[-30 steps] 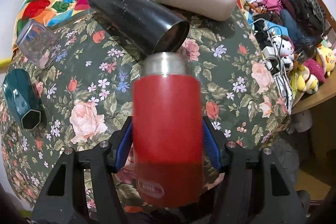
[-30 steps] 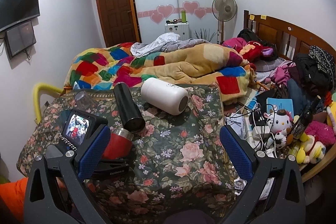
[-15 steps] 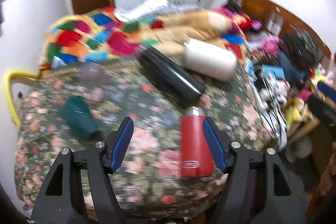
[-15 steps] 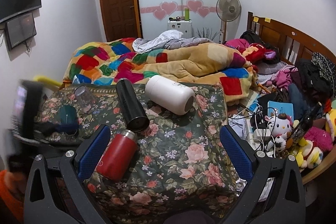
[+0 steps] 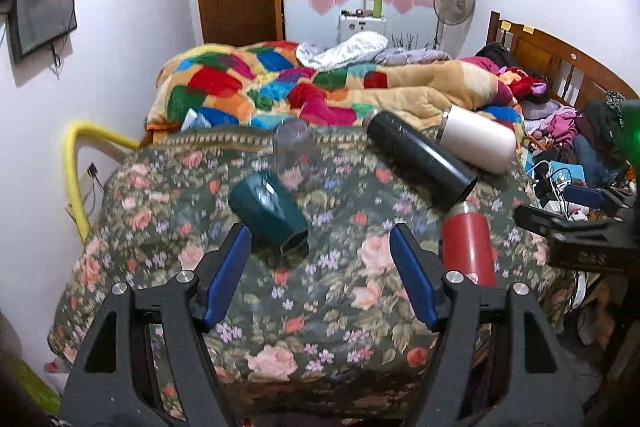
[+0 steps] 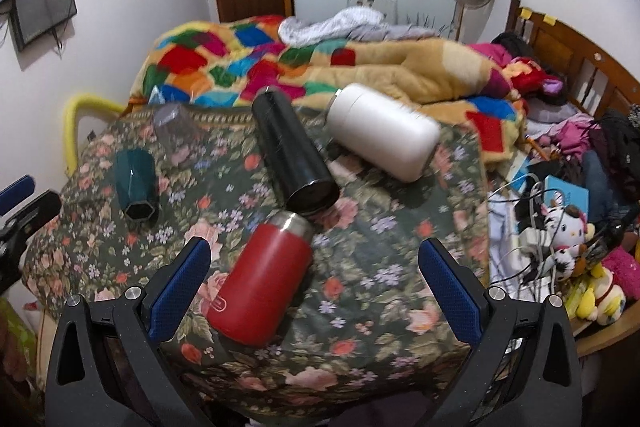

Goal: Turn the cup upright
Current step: 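Grasp the red bottle with the right tool while the left tool releases it, then rotate the red bottle opening-up with the right tool and lower it onto the bedspread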

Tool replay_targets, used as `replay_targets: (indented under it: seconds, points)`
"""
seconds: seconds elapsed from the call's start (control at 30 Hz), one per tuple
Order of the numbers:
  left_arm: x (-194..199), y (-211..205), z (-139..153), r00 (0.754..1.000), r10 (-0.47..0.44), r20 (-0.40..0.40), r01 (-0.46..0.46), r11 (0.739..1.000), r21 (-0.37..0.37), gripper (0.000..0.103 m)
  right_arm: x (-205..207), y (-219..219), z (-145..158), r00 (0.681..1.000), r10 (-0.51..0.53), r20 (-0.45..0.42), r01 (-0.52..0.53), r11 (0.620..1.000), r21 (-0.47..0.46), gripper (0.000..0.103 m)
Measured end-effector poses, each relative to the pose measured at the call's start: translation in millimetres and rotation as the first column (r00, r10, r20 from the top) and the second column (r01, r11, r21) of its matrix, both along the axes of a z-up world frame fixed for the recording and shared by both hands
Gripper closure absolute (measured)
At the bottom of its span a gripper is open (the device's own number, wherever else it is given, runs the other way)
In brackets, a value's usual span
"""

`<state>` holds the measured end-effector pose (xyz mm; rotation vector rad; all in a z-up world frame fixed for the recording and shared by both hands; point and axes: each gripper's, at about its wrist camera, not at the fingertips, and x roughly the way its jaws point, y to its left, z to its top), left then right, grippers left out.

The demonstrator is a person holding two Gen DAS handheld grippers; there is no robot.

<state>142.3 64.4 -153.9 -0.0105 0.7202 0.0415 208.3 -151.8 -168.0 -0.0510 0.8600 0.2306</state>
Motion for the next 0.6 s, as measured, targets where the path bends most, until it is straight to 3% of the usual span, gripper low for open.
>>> replay_targets:
  seconds: [0.13, 0.3, 0.43, 0.6]
  points:
    - [1.3, 4.9, -16.2, 1.0, 0.012, -0.027, -0.013, 1.0, -0.025, 0.032, 18.3, 12.0, -24.2, 0.996, 0.013, -0.083, -0.015, 0.999, -0.028, 0.012]
    - [4.3, 3.9, -28.9, 0.999, 0.011, -0.043, -0.013, 0.999, -0.032, 0.032, 44.9, 18.2, -55.1, 0.973, 0.033, -0.228, -0.032, 0.999, 0.009, 0.028]
    - [7.6, -0.2, -29.1, 0.999, 0.002, -0.037, -0.003, 1.0, -0.016, 0.032, 58.8, 17.1, -68.8, 0.952, 0.041, -0.303, -0.015, 0.996, 0.087, 0.032]
    - [8.1, -4.6, -26.1, 1.0, -0.006, -0.026, 0.005, 1.0, -0.013, 0.032, 62.3, 23.7, -80.7, 0.937, 0.056, -0.344, -0.022, 0.994, 0.103, 0.034]
